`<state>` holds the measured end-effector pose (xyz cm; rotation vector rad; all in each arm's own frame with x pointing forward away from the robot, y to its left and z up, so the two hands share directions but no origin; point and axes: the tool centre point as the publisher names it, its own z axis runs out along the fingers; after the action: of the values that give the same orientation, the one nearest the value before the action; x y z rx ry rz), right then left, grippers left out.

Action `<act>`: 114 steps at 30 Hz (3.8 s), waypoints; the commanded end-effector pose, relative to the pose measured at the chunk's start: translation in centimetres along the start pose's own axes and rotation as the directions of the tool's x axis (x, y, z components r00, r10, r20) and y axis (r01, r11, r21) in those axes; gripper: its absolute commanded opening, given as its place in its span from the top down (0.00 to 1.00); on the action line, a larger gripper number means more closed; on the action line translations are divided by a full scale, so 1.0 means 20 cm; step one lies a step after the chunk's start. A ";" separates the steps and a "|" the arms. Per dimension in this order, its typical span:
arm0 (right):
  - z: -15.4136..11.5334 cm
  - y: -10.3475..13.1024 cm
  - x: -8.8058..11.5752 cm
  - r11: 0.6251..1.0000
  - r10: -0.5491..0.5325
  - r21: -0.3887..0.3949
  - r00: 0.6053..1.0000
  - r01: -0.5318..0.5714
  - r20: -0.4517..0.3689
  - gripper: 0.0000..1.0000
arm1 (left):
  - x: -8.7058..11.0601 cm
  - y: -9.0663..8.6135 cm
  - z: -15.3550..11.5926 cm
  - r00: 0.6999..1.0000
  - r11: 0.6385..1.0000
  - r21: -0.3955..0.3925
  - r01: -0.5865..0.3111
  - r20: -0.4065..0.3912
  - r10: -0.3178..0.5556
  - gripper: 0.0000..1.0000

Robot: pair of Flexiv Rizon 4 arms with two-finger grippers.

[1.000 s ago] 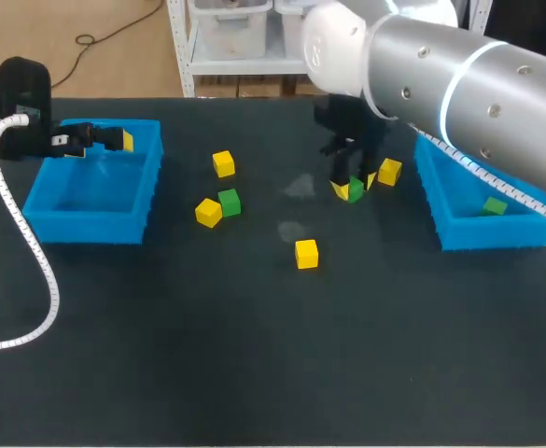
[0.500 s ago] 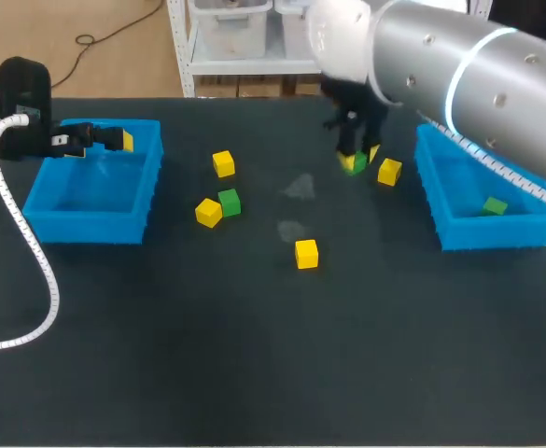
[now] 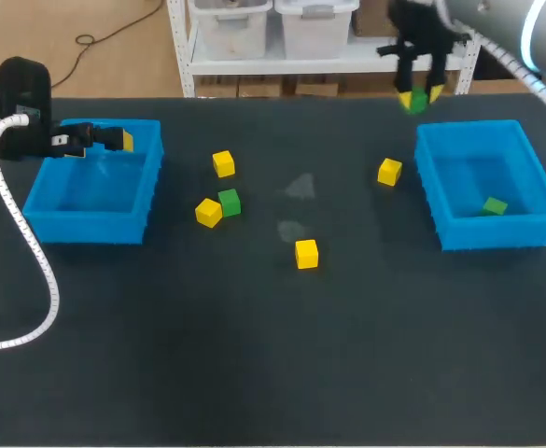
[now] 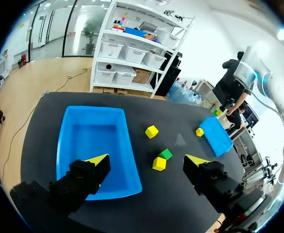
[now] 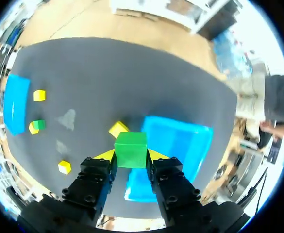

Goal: Put the green cubes in the right bin and the yellow cubes in the left bin.

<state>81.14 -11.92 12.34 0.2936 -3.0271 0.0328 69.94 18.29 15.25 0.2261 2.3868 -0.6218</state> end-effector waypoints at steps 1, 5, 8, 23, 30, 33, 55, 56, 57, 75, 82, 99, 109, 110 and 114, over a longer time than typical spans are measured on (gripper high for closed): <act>0.08 -0.15 0.29 0.997 0.078 -0.045 0.955 -0.067 0.287 1.00 | 0.01 0.01 0.00 1.000 1.000 0.011 -0.002 0.007 0.002 0.00; 0.14 -0.24 0.41 0.988 0.153 -0.051 0.952 -0.145 0.265 1.00 | 0.01 0.01 0.00 1.000 1.000 0.011 -0.002 0.007 0.002 0.00; 0.17 -0.30 0.50 0.980 0.201 -0.052 0.947 -0.194 0.252 1.00 | 0.01 0.01 0.00 1.000 1.000 0.011 -0.002 0.007 0.002 0.00; 0.14 -0.07 0.29 0.999 0.020 -0.043 0.967 -0.010 0.256 0.00 | 0.01 0.01 0.00 1.000 1.000 0.011 -0.002 0.007 0.002 0.00; -0.02 0.28 0.05 0.904 -0.410 0.013 0.857 0.428 0.313 0.00 | 0.01 0.01 0.00 1.000 1.000 0.011 -0.002 0.007 0.002 0.00; -0.08 0.42 -0.03 0.778 -0.613 0.068 0.730 0.625 0.303 0.00 | 0.01 0.01 0.00 1.000 1.000 0.011 -0.002 0.007 0.002 0.00; -0.11 0.93 -0.27 -0.113 -0.994 0.016 -0.113 0.994 -0.002 0.00 | 0.01 0.01 0.00 1.000 1.000 0.011 -0.002 0.007 0.002 0.00; -0.09 0.96 -0.26 -0.149 -0.989 0.013 -0.149 0.989 -0.019 0.00 | 0.01 0.01 0.00 1.000 1.000 0.011 -0.002 0.007 0.002 0.00; -0.07 0.98 -0.25 -0.185 -0.982 0.009 -0.185 0.983 -0.038 0.00 | 0.01 0.01 0.00 1.000 1.000 0.011 -0.002 0.007 0.002 0.00; 0.18 1.24 -0.16 -0.451 -0.884 0.039 -0.440 0.892 -0.156 0.00 | 0.01 0.01 0.00 1.000 1.000 0.011 -0.002 0.007 0.002 0.00; 0.25 1.29 -0.16 -0.386 -0.920 0.076 -0.378 0.919 -0.105 0.00 | 0.01 0.01 0.00 1.000 1.000 0.011 -0.002 0.007 0.002 0.00; 0.32 1.46 -0.22 -0.144 -0.989 0.093 -0.145 0.985 0.003 0.00 | 0.01 0.01 0.00 1.000 1.000 0.011 -0.002 0.007 0.002 0.00; 0.42 1.43 -0.17 -0.074 -0.997 0.089 -0.076 0.993 0.019 0.00 | 0.01 0.01 0.00 1.000 1.000 0.011 -0.002 0.007 0.002 0.00; 0.43 1.44 -0.17 -0.072 -0.997 0.088 -0.074 0.993 0.018 0.00 | 0.01 0.01 0.00 1.000 1.000 0.011 -0.002 0.007 0.002 0.00; 0.47 1.45 -0.15 -0.065 -0.998 0.080 -0.067 0.995 0.021 0.00 | 0.01 0.01 0.00 1.000 1.000 0.011 -0.002 0.007 0.002 0.00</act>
<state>76.99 16.36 2.75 2.5071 -1.9261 -0.0171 69.94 18.29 15.25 0.2261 2.3868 -0.6218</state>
